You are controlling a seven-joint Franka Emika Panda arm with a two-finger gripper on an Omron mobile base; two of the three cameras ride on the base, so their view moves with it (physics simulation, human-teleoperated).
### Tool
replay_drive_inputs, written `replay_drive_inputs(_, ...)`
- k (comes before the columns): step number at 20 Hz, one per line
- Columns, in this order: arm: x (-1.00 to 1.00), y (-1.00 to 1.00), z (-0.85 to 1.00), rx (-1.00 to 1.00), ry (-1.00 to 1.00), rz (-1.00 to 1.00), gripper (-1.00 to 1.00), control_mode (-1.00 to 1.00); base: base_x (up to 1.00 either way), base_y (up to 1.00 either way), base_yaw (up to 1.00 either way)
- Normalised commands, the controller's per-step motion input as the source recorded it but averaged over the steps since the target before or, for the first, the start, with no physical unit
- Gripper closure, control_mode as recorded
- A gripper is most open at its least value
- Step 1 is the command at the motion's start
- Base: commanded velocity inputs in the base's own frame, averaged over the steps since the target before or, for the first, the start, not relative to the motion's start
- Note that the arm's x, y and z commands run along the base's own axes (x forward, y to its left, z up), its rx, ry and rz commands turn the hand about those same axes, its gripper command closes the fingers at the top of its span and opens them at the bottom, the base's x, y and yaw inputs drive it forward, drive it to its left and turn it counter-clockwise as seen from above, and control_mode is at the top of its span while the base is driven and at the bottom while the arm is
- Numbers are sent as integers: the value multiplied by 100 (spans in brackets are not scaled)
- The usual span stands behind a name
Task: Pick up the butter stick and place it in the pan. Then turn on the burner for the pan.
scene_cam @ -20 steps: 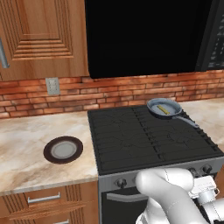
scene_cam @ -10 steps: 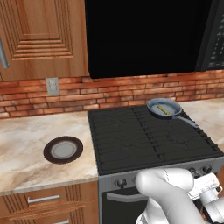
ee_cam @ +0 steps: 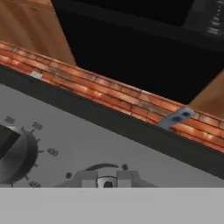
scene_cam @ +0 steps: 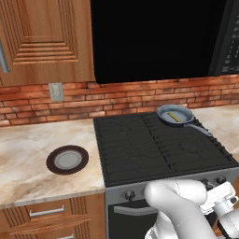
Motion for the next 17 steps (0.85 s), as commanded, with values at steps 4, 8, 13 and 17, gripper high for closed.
replay_drive_inputs(4,0,0,0,-34,0,-17,100,-100,0,0,0)
replay_drive_inputs(8,0,0,0,-33,0,-18,100,-100,0,0,0)
replay_drive_inputs(13,0,0,3,-32,0,-19,100,-100,0,0,0)
replay_drive_inputs(17,0,0,4,-30,0,-19,100,-100,0,0,0)
